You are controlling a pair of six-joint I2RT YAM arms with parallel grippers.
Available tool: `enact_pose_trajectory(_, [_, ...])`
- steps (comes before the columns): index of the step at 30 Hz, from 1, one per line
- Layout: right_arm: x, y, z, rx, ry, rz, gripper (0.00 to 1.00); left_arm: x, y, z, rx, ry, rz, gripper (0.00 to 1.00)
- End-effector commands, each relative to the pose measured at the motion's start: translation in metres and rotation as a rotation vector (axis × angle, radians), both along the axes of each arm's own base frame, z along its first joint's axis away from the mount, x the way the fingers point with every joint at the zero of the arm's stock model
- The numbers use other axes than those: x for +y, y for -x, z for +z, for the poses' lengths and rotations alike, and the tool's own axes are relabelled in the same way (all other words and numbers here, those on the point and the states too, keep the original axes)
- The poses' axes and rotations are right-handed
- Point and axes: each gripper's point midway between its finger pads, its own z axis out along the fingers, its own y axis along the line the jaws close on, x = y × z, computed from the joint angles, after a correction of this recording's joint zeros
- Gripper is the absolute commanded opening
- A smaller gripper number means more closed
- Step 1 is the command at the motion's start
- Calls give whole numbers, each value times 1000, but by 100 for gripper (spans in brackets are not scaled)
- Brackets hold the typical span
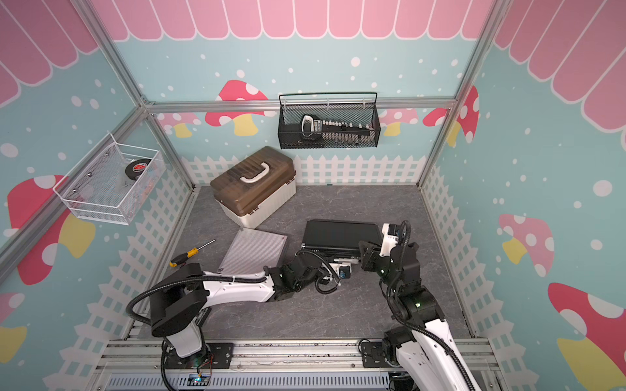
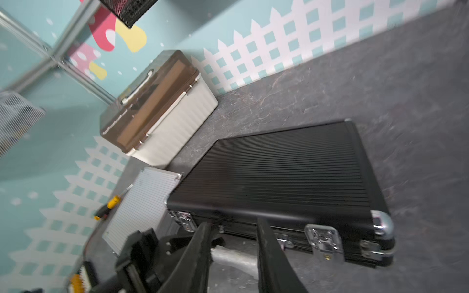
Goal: Open the poker set cases
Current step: Pick up the poker set case from the center of the board.
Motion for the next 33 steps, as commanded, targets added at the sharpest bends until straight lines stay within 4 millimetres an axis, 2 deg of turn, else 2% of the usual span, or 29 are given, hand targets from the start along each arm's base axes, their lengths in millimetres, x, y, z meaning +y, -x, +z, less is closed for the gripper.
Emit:
enact_pose_trajectory(1, [2,3,-25,18,346,174,31,-8,-7,53,10,146,-27,0])
enact_pose_trajectory(5, [25,1,-26,-115,508,402,32,-8,-16,63,0,156,-45,0])
enact_pose_trajectory(7, [22,-6,-27,-176,599,405,31,-8,-18,68,-12,161,-59,0])
enact_pose_trajectory(10, [28,-7,-29,-277,723,495,31,-7,-18,74,-5,182,-89,0])
enact_pose_trajectory(13, [37,-4,-30,-321,785,594,32,-5,-18,80,5,209,-118,0])
enact_pose_trajectory(17, [47,9,-42,-396,867,737,34,-2,-18,88,7,237,-158,0])
enact_pose_trajectory(21, [47,8,-43,-456,941,764,35,1,-20,93,6,241,-181,0])
enact_pose_trajectory(25, [45,-3,-48,-455,1010,790,38,2,-20,98,-8,244,-202,0])
enact_pose_trajectory(29, [49,-19,-45,-465,1010,800,39,3,-19,101,-4,256,-218,0])
enact_pose_trajectory(33, [57,-20,-50,-460,970,855,38,6,-26,105,-7,283,-197,0])
